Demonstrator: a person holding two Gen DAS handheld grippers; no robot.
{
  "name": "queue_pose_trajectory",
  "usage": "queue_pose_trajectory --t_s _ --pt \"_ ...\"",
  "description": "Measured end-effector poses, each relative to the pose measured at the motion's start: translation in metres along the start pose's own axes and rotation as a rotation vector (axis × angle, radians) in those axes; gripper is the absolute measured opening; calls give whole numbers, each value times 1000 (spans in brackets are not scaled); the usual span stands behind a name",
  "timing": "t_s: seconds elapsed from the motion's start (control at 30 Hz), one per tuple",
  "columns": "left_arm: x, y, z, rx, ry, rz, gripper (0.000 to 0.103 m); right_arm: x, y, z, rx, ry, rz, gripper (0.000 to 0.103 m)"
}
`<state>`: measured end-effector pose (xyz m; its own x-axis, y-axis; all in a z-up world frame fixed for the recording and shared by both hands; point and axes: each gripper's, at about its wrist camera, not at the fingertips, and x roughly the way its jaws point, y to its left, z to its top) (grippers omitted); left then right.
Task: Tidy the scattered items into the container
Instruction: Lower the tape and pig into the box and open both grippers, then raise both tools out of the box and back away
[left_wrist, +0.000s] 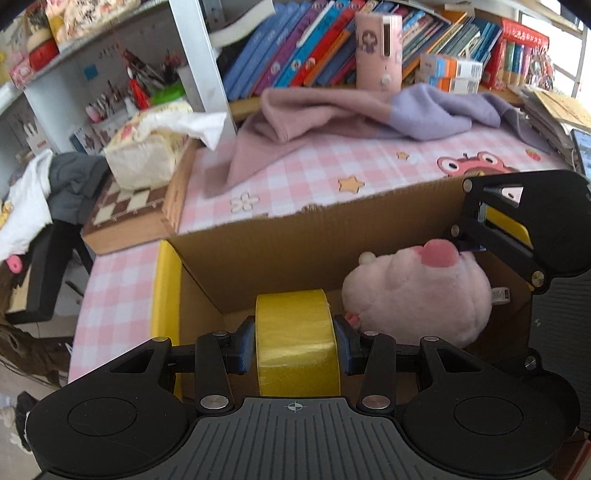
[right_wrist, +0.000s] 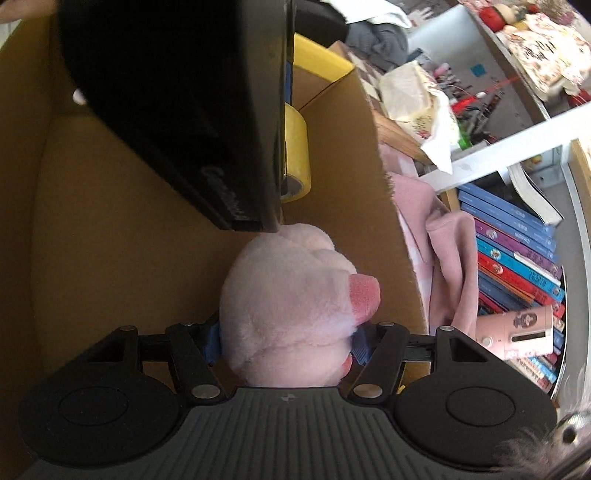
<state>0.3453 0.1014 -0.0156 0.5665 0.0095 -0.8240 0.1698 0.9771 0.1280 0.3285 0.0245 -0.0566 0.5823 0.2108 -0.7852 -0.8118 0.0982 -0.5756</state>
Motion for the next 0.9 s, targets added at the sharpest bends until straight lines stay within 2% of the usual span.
queue_pose_trajectory --t_s 0.2,0.37,0.5,0.73,0.9 --pt "2 3 2 -6 -13 11 45 0 -6 -1 -8 -18 6 69" --pt "-8 4 4 -2 -68 17 64 -3 -17 -2 7 -40 -4 80" --pt "-24 1 3 29 -121 30 70 -14 -30 -4 37 -75 -10 87" --pt "-53 -1 0 13 -203 54 73 -43 -56 -12 156 -166 -3 88" --pt "-83 -4 -12 -20 -274 73 73 -78 -24 -8 254 -233 -57 87"
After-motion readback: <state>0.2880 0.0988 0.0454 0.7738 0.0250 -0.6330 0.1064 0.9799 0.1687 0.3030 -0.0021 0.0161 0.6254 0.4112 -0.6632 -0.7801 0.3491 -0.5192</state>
